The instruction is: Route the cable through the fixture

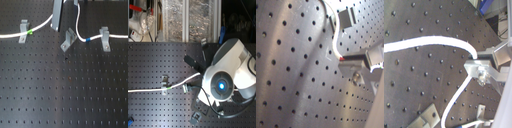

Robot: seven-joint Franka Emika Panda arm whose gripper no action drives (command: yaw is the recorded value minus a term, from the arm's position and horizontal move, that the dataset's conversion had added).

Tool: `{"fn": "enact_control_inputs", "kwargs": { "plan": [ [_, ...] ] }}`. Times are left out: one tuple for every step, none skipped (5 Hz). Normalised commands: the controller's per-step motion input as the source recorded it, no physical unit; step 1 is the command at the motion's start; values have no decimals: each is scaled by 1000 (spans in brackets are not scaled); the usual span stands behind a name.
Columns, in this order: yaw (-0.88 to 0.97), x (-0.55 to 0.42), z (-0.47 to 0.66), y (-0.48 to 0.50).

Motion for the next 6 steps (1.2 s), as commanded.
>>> {"fn": "enact_control_inputs", "kwargs": {
  "plan": [
    [137,195,-3,377],
    [357,58,38,251],
    [466,144,74,306],
    [523,179,50,309],
    [711,51,115,263],
    [706,-261,180,311]
  ]
}}
